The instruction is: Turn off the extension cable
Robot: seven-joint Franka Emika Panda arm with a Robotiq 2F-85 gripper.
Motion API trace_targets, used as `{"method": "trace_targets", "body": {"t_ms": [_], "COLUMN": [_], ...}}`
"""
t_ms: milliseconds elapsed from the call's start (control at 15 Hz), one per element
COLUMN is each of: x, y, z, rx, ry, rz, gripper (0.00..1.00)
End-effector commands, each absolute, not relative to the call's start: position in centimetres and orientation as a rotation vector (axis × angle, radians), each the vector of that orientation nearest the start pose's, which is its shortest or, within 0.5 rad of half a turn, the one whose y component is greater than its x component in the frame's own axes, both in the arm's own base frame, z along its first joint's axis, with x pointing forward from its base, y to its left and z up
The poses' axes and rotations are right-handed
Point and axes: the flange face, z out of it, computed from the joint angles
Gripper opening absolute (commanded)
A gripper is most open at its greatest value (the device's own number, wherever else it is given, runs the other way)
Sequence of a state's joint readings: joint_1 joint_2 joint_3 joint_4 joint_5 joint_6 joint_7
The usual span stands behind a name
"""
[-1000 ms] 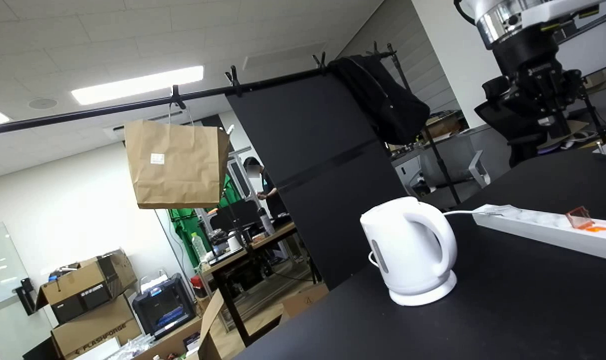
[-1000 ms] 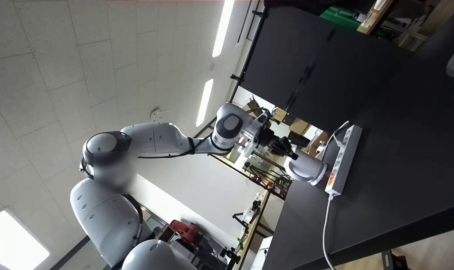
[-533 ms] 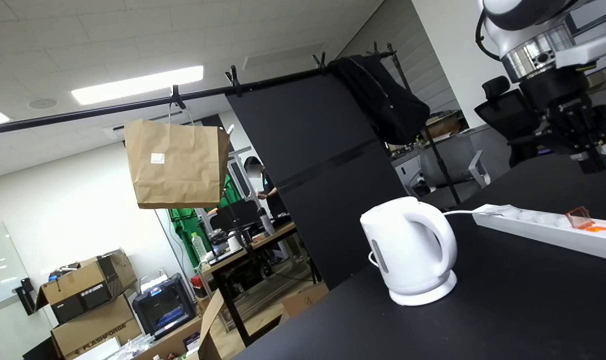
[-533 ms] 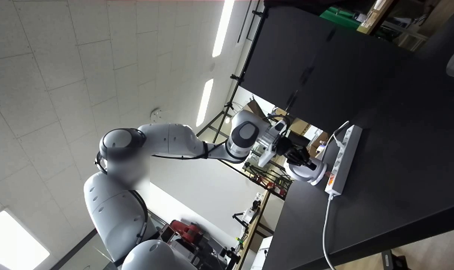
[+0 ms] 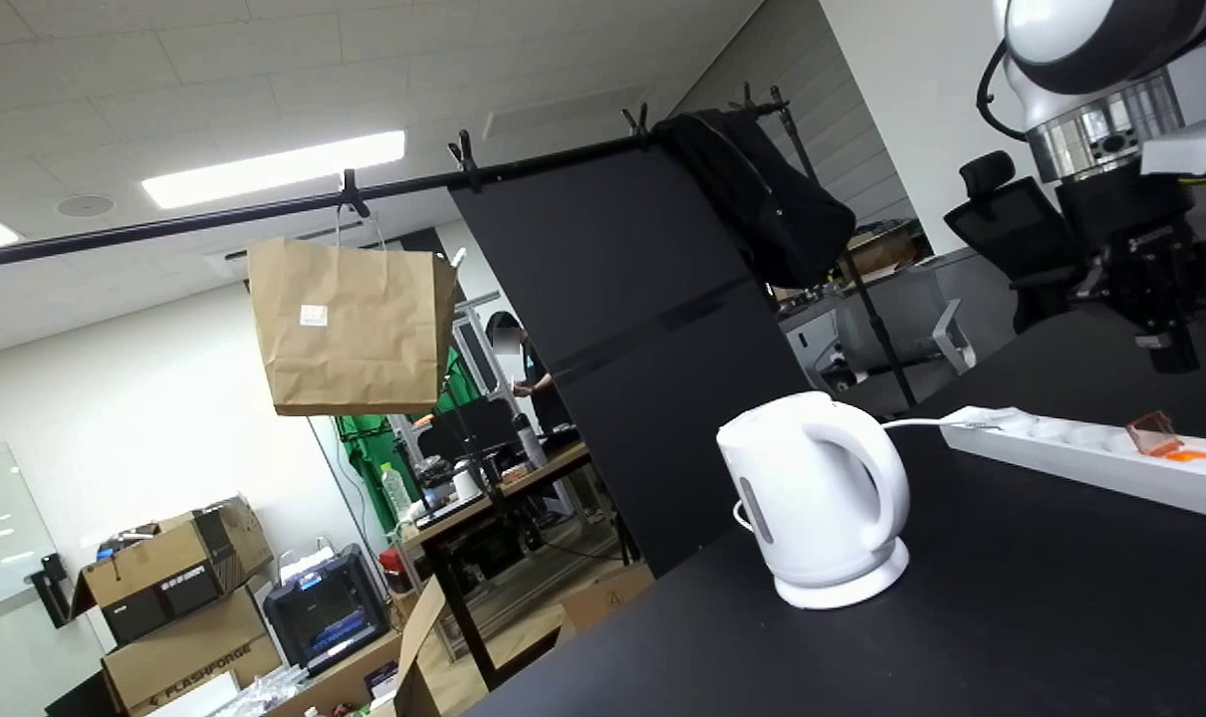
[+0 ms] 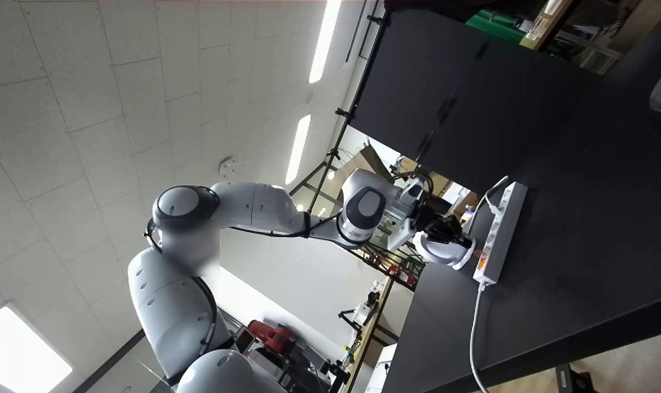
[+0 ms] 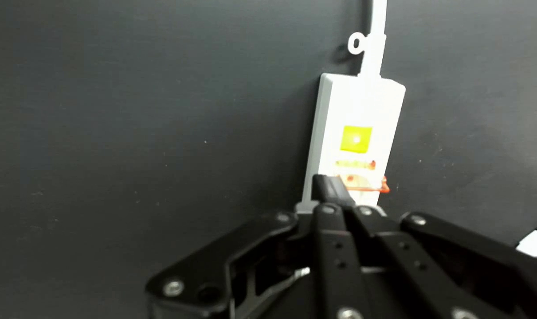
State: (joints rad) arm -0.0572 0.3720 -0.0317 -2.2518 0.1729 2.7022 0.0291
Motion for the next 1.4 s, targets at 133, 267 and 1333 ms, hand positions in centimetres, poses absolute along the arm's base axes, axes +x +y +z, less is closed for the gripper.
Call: {"method": "trace_targets", "body": {"t_ms": [133,267,1333], "x": [55.0,55.3,55.3], "y": [-4.5,-4.0,-3.9], "z": [20.4,20.1,17.1], "rx": [-3.026,-3.022,-3.041], "ry": [0.404,0.393,0.369], "rz": [-0.312,-0.346,-0.419], "gripper": [0.00,0.00,0.00]}}
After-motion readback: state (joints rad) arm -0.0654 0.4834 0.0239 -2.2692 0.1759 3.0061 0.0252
